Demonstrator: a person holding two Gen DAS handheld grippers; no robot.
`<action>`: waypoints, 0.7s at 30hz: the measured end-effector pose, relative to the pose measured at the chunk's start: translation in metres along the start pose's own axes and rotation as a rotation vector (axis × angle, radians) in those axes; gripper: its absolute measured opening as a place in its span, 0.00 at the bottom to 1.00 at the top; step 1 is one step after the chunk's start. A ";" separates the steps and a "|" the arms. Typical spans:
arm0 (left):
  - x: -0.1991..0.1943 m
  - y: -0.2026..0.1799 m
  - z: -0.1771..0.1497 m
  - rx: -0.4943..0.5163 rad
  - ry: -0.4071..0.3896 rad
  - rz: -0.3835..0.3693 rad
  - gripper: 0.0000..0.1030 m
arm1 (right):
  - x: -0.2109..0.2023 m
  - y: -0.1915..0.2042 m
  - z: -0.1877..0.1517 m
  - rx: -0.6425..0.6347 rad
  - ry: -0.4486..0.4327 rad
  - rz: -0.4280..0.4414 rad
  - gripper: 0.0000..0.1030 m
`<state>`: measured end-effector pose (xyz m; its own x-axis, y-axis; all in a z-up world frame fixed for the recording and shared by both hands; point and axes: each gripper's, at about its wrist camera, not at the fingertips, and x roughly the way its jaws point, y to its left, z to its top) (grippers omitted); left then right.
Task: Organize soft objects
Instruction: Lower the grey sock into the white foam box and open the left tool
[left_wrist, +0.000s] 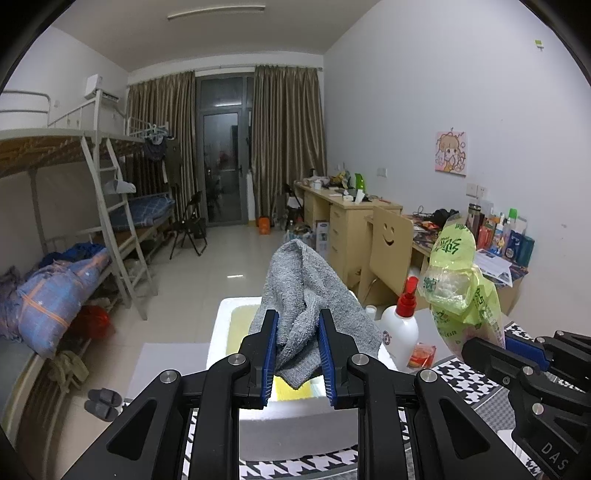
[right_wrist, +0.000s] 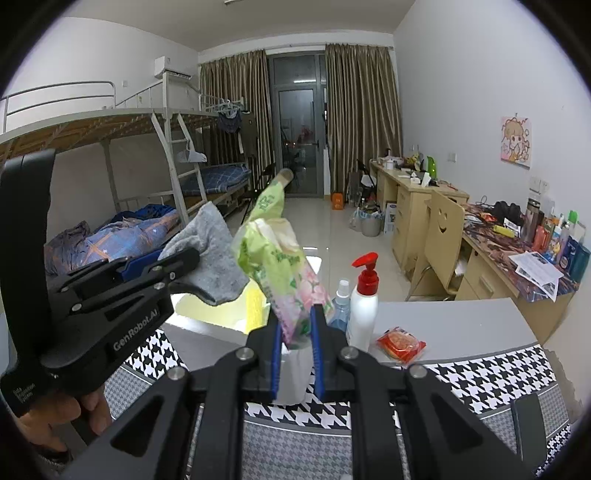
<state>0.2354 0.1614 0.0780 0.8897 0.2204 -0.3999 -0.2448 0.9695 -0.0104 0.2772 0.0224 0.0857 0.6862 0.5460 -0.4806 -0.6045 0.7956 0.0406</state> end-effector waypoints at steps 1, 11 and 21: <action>0.001 -0.003 0.000 0.000 0.005 0.000 0.22 | 0.002 0.000 0.001 -0.001 0.004 -0.002 0.18; 0.037 0.007 0.005 -0.010 0.066 -0.004 0.22 | 0.021 0.000 0.006 0.010 0.032 -0.021 0.17; 0.053 0.008 0.004 -0.016 0.104 -0.018 0.67 | 0.033 0.004 0.011 -0.004 0.050 -0.029 0.18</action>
<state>0.2820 0.1808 0.0604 0.8493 0.1900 -0.4925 -0.2361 0.9712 -0.0326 0.3024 0.0463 0.0798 0.6825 0.5088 -0.5247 -0.5866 0.8096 0.0222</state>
